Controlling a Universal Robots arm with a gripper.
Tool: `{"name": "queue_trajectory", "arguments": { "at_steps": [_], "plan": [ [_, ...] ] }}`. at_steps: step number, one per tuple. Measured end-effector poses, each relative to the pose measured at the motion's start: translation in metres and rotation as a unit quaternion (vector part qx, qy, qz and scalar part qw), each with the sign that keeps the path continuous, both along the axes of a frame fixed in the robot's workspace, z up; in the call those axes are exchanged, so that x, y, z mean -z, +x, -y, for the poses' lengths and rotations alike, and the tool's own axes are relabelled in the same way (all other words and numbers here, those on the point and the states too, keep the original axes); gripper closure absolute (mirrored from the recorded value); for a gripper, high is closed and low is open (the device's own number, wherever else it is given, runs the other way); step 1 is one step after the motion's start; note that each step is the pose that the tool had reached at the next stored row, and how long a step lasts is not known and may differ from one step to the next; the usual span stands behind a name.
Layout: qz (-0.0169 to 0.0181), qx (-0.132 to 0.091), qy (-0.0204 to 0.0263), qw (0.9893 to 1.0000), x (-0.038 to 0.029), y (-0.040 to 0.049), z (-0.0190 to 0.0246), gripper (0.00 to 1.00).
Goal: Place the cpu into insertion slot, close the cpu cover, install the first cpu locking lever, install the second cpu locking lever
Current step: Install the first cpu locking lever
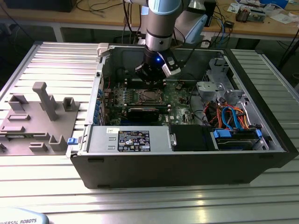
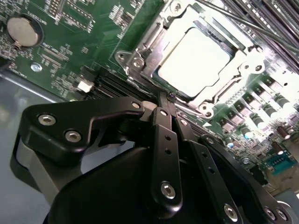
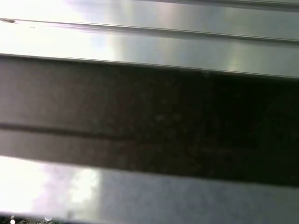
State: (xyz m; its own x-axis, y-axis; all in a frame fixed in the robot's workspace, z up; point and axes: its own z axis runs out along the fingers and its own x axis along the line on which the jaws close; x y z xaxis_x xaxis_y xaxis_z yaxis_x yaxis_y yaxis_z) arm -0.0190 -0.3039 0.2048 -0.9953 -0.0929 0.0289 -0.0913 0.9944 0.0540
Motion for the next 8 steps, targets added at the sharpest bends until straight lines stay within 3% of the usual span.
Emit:
{"name": "queue_trajectory", "arguments": {
  "at_steps": [8],
  "plan": [
    [-0.0005,0.0,0.0002,1.0,0.0017,0.011,0.0013,0.89]
  ]
}}
